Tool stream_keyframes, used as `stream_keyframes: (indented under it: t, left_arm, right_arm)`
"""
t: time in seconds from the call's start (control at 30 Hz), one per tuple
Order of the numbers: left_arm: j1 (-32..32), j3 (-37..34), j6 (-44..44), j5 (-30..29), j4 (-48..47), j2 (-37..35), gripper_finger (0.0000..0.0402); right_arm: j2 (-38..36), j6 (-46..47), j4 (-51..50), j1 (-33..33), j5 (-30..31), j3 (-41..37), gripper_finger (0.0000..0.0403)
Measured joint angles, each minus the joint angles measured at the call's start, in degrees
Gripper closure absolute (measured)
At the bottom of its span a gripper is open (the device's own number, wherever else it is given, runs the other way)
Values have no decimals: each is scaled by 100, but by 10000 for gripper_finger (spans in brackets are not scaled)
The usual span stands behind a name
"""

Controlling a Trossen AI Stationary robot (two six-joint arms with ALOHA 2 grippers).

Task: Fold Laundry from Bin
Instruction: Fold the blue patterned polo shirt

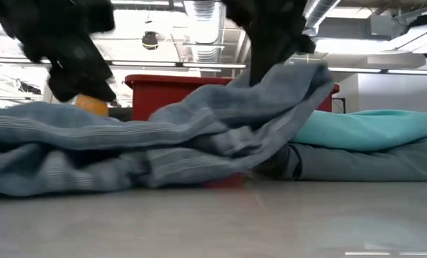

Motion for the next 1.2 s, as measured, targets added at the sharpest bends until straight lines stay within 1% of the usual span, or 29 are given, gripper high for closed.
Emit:
stream_keyframes:
  t: [0.1, 0.2, 0.3, 0.37, 0.5, 0.63, 0.77, 0.87, 0.97, 1.07, 1.2]
  left_arm:
    - [325, 0, 71, 359, 794, 564, 226]
    - [600, 139, 161, 814, 1543, 1136, 226]
    - [821, 420, 237, 1196, 1700, 1694, 226]
    - [957, 596, 269, 1512, 1693, 1996, 226]
    - [1158, 774, 322, 2134, 1720, 2152, 226]
    - [1215, 909, 680, 2536, 1751, 1916, 226]
    - [1210, 1005, 1006, 2641, 1784, 1545, 226]
    - [1218, 999, 1061, 2685, 1716, 1224, 226]
    - [1248, 1001, 1148, 2740, 1514, 772, 226]
    - [1291, 1001, 1283, 2764, 1099, 169, 226]
    - [1302, 1001, 1565, 2726, 428, -826, 226]
  right_arm:
    - [-156, 17, 41, 85, 56, 0, 374]
    - [-273, 15, 177, 147, 64, 0, 363]
    - [-309, 15, 250, 202, 67, 2, 359]
    - [-322, 16, 107, 236, 66, 2, 361]
    - [-334, 125, -442, 312, 57, 3, 371]
    - [-364, 362, -1383, 440, 63, 215, 369]
    - [-370, 522, -2359, 579, 344, 678, 363]
    - [-374, 538, -2702, 633, 531, 974, 364]
    - [-374, 536, -2591, 630, 532, 1157, 366]
    - [-374, 469, -1939, 628, 532, 1182, 366]
    - [-263, 268, -1158, 589, 530, 1182, 367]
